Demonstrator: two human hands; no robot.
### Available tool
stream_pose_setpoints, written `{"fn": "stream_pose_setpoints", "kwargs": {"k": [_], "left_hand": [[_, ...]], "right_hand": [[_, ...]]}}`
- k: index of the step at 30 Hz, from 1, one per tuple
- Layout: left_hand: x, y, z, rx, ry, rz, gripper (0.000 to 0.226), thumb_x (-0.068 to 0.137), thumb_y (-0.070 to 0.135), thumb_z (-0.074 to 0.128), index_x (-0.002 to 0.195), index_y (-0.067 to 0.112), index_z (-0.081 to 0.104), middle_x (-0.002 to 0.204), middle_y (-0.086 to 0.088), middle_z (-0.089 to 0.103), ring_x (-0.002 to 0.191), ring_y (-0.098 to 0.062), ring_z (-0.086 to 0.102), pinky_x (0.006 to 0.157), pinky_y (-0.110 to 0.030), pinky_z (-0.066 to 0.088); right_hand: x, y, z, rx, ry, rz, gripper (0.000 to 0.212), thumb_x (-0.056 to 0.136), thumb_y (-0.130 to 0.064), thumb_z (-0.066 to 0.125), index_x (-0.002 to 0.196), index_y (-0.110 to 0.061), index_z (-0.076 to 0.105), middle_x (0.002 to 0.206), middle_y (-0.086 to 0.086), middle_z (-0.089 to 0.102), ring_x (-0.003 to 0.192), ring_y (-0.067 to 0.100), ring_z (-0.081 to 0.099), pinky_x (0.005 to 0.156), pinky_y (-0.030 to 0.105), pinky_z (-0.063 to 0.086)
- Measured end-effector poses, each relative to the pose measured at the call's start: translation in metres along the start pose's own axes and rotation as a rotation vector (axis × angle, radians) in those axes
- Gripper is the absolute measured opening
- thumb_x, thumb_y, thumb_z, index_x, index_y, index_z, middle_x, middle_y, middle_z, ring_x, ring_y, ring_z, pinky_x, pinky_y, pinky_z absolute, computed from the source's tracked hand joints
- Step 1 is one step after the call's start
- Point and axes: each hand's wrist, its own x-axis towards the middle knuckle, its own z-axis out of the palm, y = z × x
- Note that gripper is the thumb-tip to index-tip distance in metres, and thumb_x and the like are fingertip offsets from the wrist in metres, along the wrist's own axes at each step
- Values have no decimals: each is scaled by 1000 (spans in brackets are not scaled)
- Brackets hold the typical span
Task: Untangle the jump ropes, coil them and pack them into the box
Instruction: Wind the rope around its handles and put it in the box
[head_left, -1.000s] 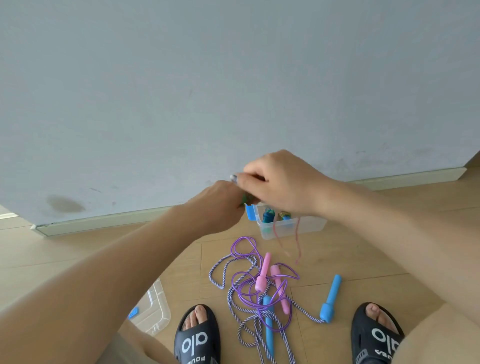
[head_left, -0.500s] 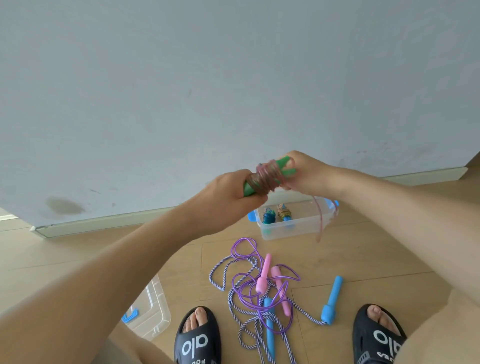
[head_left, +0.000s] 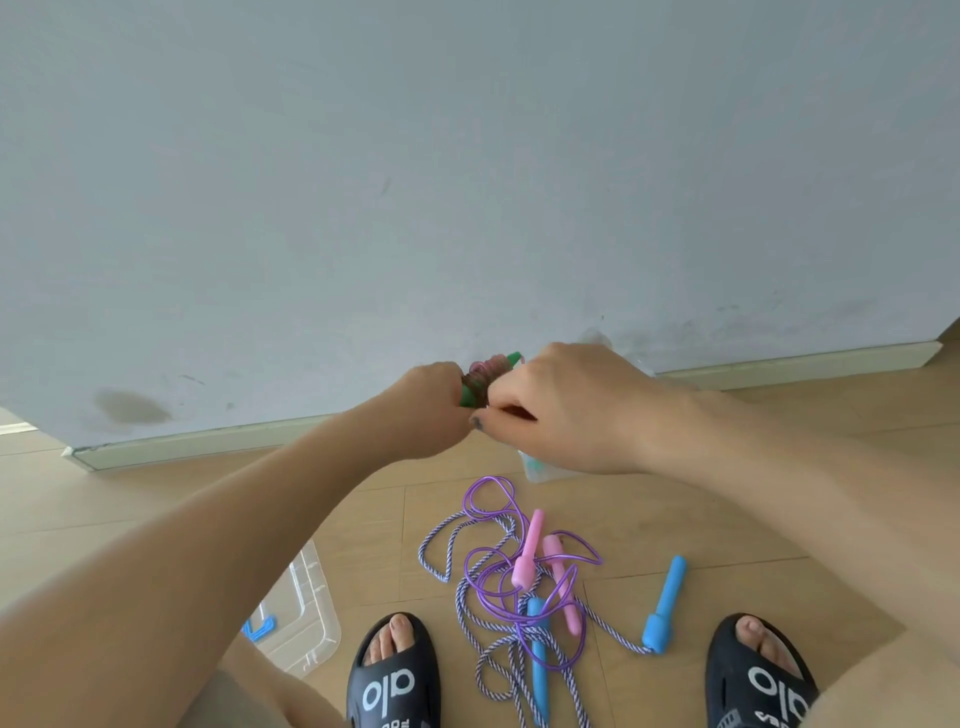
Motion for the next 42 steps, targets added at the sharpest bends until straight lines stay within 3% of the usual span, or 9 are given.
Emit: {"fn": "stream_pose_setpoints", "kwargs": {"k": [4, 9, 14, 16, 20, 24, 28, 34, 42], "left_hand": [[-11, 10, 7, 177, 11, 228, 15, 91, 17, 46, 99, 13, 59, 90, -2, 60, 88, -27, 59, 76, -35, 48], [-28, 33, 4, 316, 132, 351, 13, 96, 24, 47, 94, 15, 38, 82, -5, 51, 76, -32, 56, 61, -38, 42], [-36, 36, -3, 113, 163, 425, 17, 93, 27, 55, 101, 13, 49, 81, -4, 59, 73, -29, 55, 65, -41, 47], [-38, 35, -7, -33, 196, 461, 15, 93, 26, 60, 99, 13, 54, 74, 2, 58, 66, -18, 53, 60, -27, 43], [-34, 35, -11, -222, 216, 337, 15, 90, 28, 63, 95, 15, 58, 73, 4, 58, 67, -16, 52, 60, -27, 41], [-20, 24, -15, -513, 155, 101, 19, 86, 24, 66, 102, 26, 57, 78, 1, 60, 62, -18, 50, 56, -31, 42], [-12, 20, -12, -747, 57, -55, 24, 86, 10, 65, 106, 24, 61, 69, -4, 55, 51, -15, 41, 46, -25, 34], [-13, 20, -7, -449, 24, -27, 19, 85, 14, 63, 103, 19, 60, 77, -3, 59, 58, -17, 47, 49, -23, 40], [-24, 21, -5, -104, -14, 199, 27, 85, 12, 60, 87, 37, 50, 79, 11, 57, 69, -7, 54, 60, -23, 39]], "right_hand": [[17, 10, -12, 42, 117, 16, 51, 99, -45, 46, 58, -15, 39, 52, -2, 42, 52, 12, 39, 53, 33, 28], [27, 45, -8, 338, 37, 127, 57, 97, -46, 54, 56, -16, 27, 48, -6, 24, 48, 14, 23, 50, 30, 21], [25, 62, 0, 707, -192, 254, 50, 97, -40, 57, 66, -2, 50, 60, 10, 39, 44, 16, 28, 42, 23, 23], [20, 68, 1, 763, -218, 300, 48, 97, -38, 55, 68, 1, 57, 57, 13, 48, 43, 17, 32, 41, 21, 27], [13, 68, 6, 752, -165, 370, 35, 87, -31, 49, 55, -20, 40, 44, -10, 33, 42, 10, 22, 46, 23, 22], [6, 57, 11, 723, -140, 462, 50, 102, -46, 39, 61, -17, 40, 49, -4, 32, 37, 11, 23, 37, 16, 23], [-2, 44, 10, 485, -20, 348, 52, 102, -44, 39, 64, -11, 50, 57, 1, 46, 52, 18, 37, 53, 30, 31], [-8, 29, -5, -37, -12, 138, 46, 98, -46, 47, 61, -18, 45, 62, -2, 51, 63, 21, 48, 57, 33, 36], [4, 43, -19, 230, 123, 115, 48, 90, -47, 64, 53, -20, 48, 46, -7, 46, 49, 12, 40, 54, 30, 31]]}}
